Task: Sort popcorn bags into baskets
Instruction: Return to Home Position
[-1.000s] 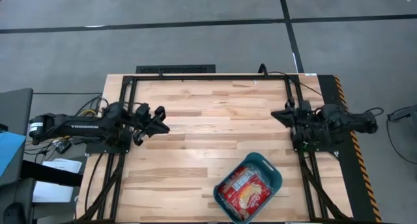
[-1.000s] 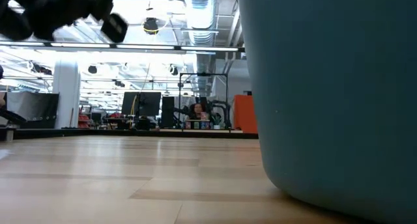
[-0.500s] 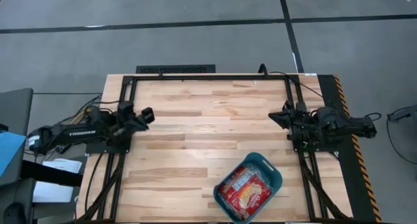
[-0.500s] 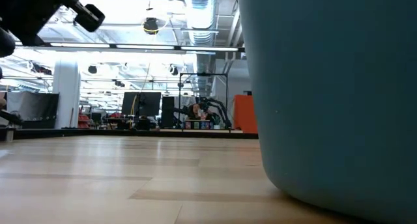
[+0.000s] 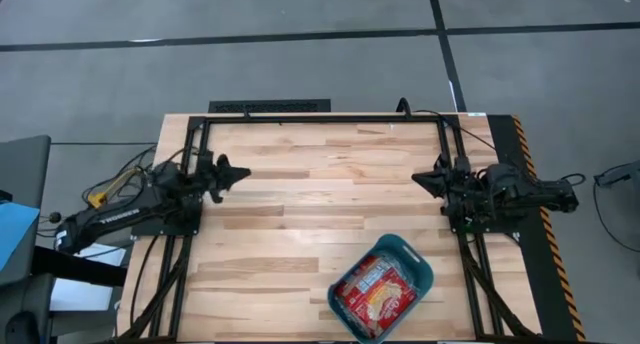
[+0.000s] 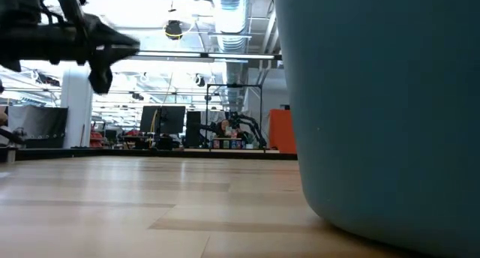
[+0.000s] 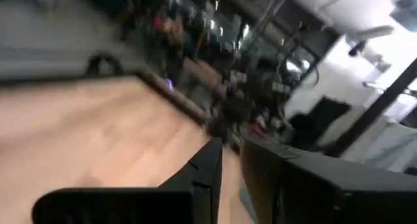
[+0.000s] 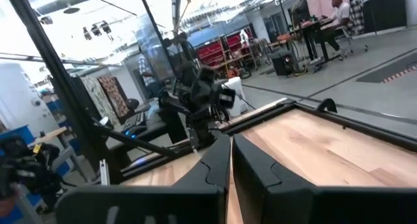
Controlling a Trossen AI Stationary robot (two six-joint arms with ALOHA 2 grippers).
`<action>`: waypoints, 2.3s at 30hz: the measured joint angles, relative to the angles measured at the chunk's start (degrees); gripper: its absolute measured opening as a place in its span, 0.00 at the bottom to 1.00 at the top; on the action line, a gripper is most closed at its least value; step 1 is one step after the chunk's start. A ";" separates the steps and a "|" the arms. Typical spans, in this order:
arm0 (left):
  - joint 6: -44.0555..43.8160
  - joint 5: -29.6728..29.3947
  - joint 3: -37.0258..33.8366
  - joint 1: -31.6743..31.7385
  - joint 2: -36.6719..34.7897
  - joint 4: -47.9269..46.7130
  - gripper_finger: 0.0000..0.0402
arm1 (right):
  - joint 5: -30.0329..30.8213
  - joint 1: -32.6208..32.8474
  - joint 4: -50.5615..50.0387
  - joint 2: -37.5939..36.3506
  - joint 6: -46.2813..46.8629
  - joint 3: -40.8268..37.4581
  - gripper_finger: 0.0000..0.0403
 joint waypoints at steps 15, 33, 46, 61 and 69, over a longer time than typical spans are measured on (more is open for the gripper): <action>15.46 -9.92 0.71 -17.91 -10.22 -9.07 0.11 | 0.71 -0.67 -6.45 0.02 -0.37 -0.09 0.11; 30.36 -41.31 0.05 -46.51 -10.71 -11.42 0.11 | -0.44 -10.30 5.34 1.51 -16.53 -10.56 0.11; 27.33 -33.81 1.26 -48.28 -10.66 -14.83 0.11 | -2.49 -19.14 4.81 1.70 -17.78 -10.60 0.11; 27.20 -33.62 1.35 -48.26 -10.31 -23.23 0.11 | -2.55 -19.46 4.78 1.70 -17.74 -10.64 0.11; 27.20 -33.62 1.35 -48.26 -10.31 -23.26 0.11 | -2.56 -19.46 4.76 1.70 -17.70 -10.67 0.11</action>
